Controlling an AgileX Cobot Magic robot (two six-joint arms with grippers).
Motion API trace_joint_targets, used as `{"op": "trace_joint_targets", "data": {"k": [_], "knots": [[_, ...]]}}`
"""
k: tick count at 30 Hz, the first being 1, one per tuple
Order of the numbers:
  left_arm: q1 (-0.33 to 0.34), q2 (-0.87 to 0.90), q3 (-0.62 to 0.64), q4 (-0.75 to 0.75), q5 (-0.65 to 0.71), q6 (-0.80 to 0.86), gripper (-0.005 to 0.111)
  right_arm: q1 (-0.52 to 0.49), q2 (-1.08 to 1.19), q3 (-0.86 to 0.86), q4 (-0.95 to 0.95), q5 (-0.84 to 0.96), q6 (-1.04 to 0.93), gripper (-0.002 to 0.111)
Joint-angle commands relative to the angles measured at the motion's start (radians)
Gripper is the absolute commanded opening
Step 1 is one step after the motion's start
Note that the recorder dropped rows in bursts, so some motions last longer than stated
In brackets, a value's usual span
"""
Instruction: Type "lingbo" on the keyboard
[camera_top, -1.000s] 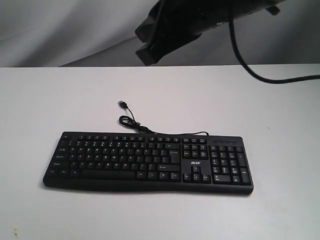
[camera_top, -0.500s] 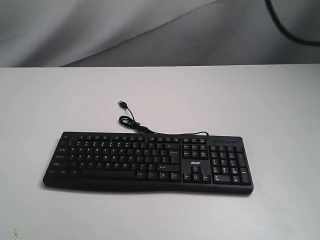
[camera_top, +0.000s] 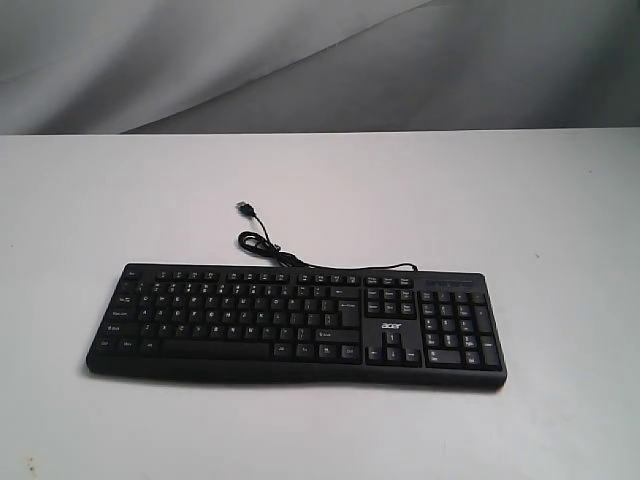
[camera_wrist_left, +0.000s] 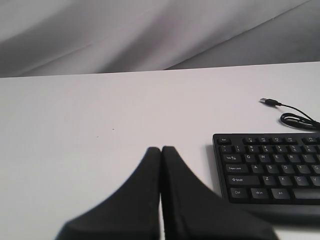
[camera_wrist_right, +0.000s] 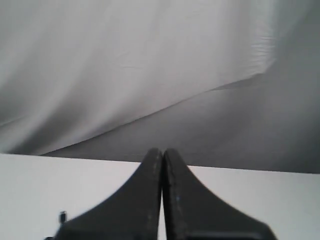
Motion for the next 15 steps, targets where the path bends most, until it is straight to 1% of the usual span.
{"op": "trace_joint_targets", "data": {"k": [1, 3, 5, 9, 15], "knots": [[-0.001, 0.004, 0.005, -0.004, -0.006, -0.002, 0.001, -0.175, -0.252, 0.276, -0.029, -0.089, 0.010, 0.000], [-0.001, 0.004, 0.005, -0.004, -0.006, -0.002, 0.001, -0.226, -0.357, 0.382, -0.051, -0.108, 0.010, 0.000], [-0.001, 0.004, 0.005, -0.004, -0.006, -0.002, 0.001, -0.243, -0.437, 0.465, -0.073, -0.115, -0.006, 0.000], [-0.001, 0.004, 0.005, -0.004, -0.006, -0.002, 0.001, -0.241, -0.572, 0.579, -0.108, -0.108, -0.027, 0.000], [-0.001, 0.004, 0.005, -0.004, -0.006, -0.002, 0.001, -0.241, -0.715, 0.686, -0.108, -0.018, -0.067, 0.000]]}}
